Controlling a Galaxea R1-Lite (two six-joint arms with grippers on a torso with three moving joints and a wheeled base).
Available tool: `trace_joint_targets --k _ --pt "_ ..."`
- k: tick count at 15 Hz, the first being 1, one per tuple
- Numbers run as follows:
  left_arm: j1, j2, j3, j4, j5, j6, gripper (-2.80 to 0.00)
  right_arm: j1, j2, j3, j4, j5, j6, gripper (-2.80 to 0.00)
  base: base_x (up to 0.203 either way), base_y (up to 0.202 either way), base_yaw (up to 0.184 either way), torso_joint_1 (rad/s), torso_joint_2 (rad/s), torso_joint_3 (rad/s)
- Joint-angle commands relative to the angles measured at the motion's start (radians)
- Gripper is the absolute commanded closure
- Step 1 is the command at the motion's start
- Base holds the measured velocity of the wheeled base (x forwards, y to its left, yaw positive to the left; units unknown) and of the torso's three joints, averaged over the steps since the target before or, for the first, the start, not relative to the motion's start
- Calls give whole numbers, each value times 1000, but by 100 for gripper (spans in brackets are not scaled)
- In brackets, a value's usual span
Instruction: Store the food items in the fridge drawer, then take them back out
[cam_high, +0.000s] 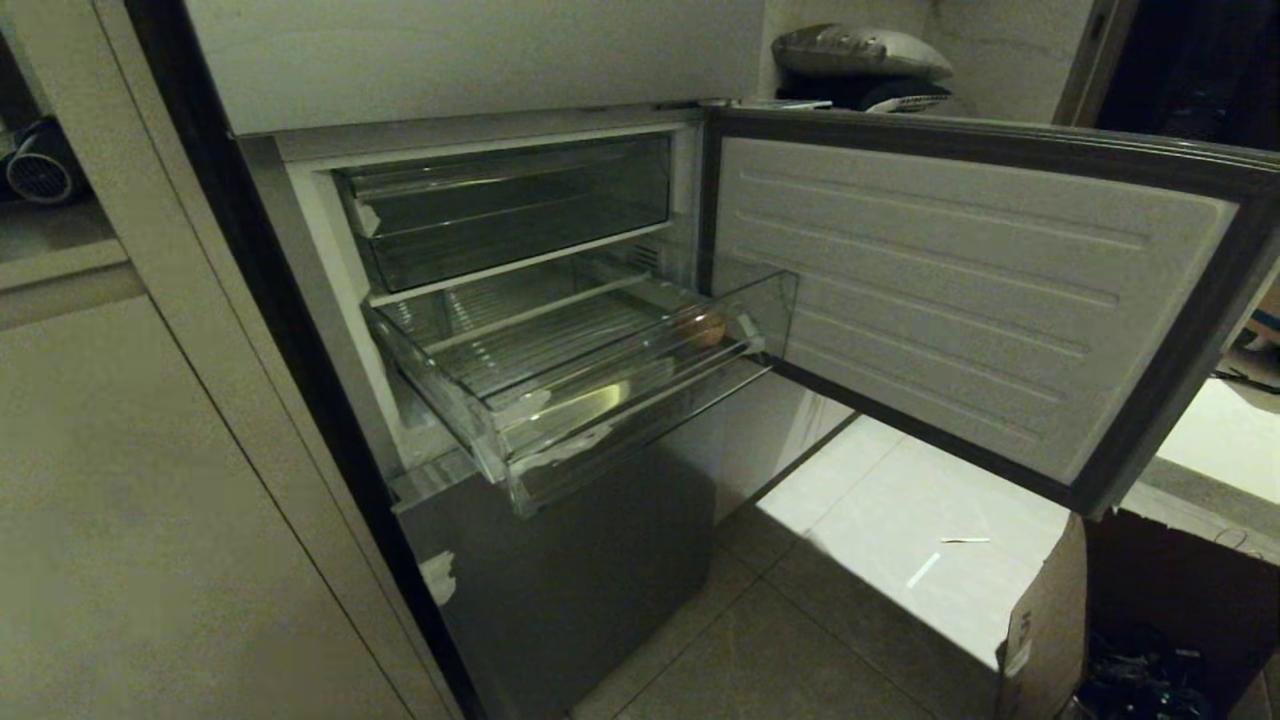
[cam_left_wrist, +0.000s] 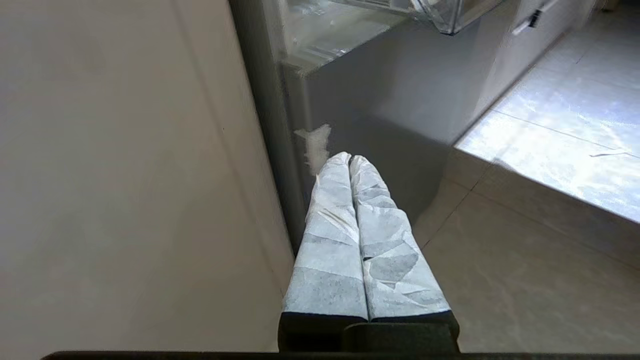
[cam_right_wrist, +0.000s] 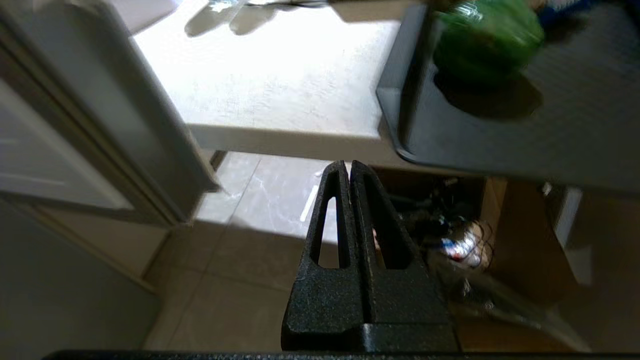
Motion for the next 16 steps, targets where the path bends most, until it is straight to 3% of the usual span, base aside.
trace_joint_targets --k 1,3,16 --pt "0 1 0 0 0 1 0 2 1 26 -4 26 -1 0 0 0 0 0 0 0" --pt "0 1 0 0 0 1 0 1 2 27 -3 75 -1 0 -6 -5 101 2 4 2" --pt "0 1 0 0 0 1 0 4 -3 12 -7 79 -20 0 2 -9 177 2 2 3"
